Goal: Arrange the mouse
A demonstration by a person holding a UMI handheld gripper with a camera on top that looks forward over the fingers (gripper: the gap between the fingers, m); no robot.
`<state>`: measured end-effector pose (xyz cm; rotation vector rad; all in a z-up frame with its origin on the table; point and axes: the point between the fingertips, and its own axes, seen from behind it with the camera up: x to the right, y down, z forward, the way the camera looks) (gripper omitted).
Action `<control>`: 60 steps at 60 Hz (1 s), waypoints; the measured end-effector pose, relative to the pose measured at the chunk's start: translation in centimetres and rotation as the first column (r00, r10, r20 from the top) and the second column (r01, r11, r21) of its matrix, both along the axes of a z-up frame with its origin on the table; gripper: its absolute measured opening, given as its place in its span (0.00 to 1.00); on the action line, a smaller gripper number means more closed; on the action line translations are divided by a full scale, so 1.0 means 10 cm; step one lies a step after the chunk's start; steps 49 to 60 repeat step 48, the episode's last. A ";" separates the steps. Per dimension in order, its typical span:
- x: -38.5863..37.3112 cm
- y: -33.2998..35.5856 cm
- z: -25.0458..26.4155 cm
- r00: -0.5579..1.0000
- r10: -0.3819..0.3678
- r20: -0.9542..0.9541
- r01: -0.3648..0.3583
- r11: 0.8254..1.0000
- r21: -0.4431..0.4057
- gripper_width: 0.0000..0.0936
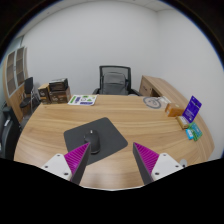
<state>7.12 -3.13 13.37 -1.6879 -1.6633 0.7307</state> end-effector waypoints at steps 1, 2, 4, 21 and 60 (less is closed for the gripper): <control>0.07 0.05 0.05 1.000 -0.004 0.001 0.004 1.000 0.005 0.92; 0.13 0.09 0.07 1.000 -0.008 0.001 0.008 1.000 0.010 0.92; 0.25 0.18 0.13 1.000 -0.019 0.002 0.019 1.000 0.019 0.92; 1.14 0.66 0.29 0.995 -0.100 0.012 0.100 0.995 0.022 0.92; 1.52 0.87 0.32 0.993 -0.114 0.002 0.114 0.993 0.040 0.92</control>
